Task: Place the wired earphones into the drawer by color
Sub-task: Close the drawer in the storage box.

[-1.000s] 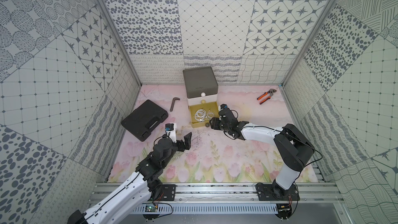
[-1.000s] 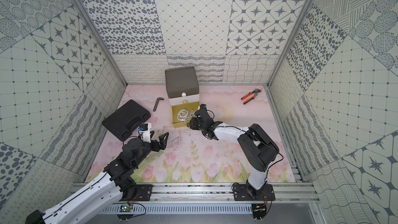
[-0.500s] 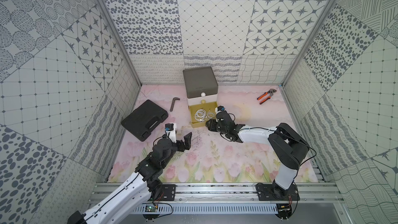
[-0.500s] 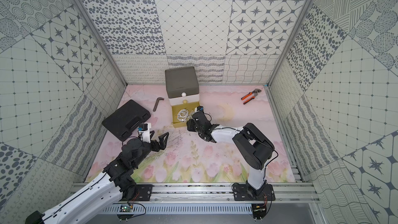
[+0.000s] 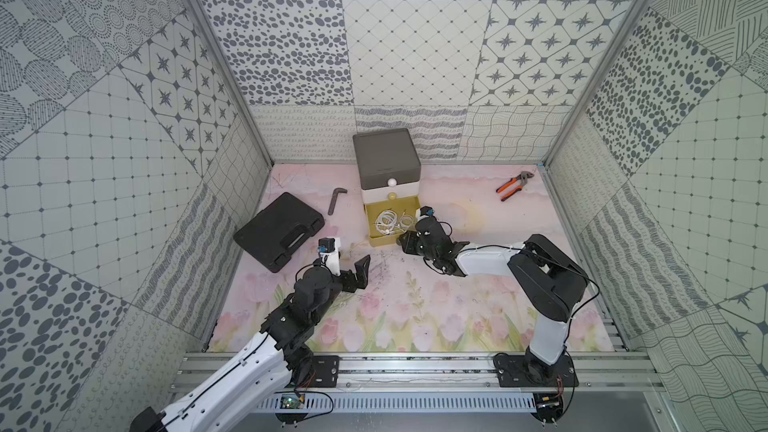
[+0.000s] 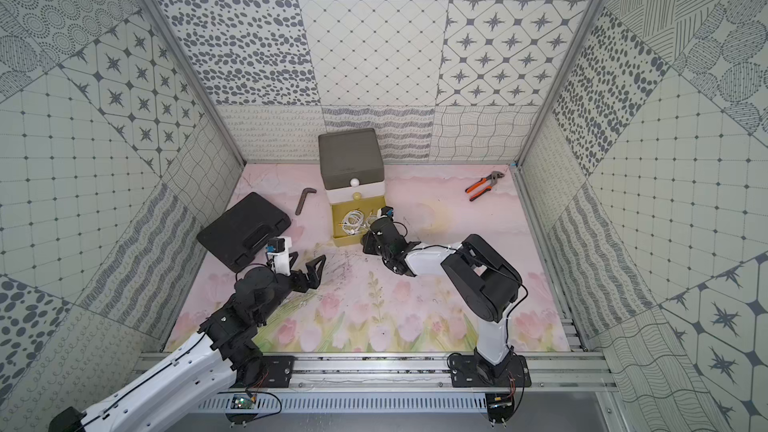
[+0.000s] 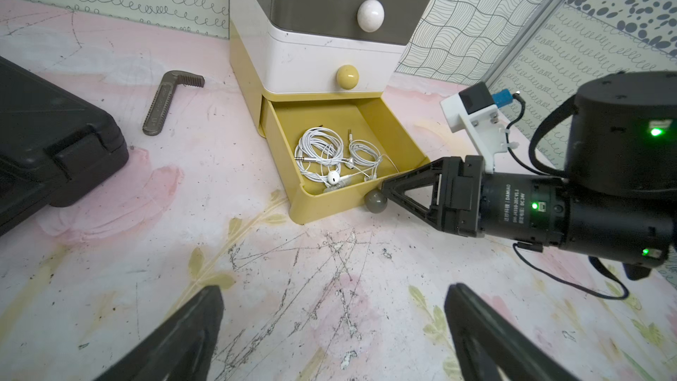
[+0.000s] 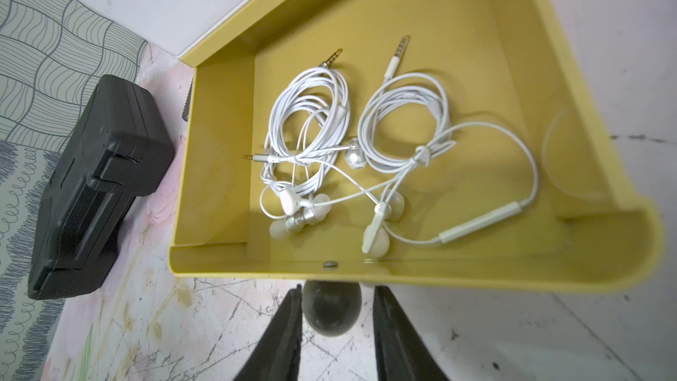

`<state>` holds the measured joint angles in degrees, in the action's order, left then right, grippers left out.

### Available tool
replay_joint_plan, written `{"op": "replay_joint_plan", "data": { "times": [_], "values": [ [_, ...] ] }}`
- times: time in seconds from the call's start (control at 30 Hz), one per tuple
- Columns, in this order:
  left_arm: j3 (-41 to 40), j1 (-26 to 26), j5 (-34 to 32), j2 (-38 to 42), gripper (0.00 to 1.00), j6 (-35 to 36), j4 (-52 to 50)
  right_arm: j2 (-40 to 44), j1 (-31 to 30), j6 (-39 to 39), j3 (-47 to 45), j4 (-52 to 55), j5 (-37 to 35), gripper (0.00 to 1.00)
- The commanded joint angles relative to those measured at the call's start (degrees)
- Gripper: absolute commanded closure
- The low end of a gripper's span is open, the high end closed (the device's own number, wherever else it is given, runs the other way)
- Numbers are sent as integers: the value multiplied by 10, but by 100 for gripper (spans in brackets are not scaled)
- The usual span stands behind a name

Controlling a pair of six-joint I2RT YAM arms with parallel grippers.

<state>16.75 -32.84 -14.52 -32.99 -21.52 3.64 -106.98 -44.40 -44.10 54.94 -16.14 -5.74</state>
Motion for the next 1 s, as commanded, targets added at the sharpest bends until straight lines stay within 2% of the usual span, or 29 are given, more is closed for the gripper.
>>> {"op": "replay_joint_plan", "data": {
  "times": [0.0,0.47,0.97],
  "values": [
    [-3,5,1,2,1,0,9,-20,-2,6,7,-34,-14,65],
    [-5,5,-5,4,1,0,10,-53,-1,19,26,-75,-41,64],
    [-7,5,-8,5,1,0,12,-85,22,35,73,-94,-38,65]
  ]
}}
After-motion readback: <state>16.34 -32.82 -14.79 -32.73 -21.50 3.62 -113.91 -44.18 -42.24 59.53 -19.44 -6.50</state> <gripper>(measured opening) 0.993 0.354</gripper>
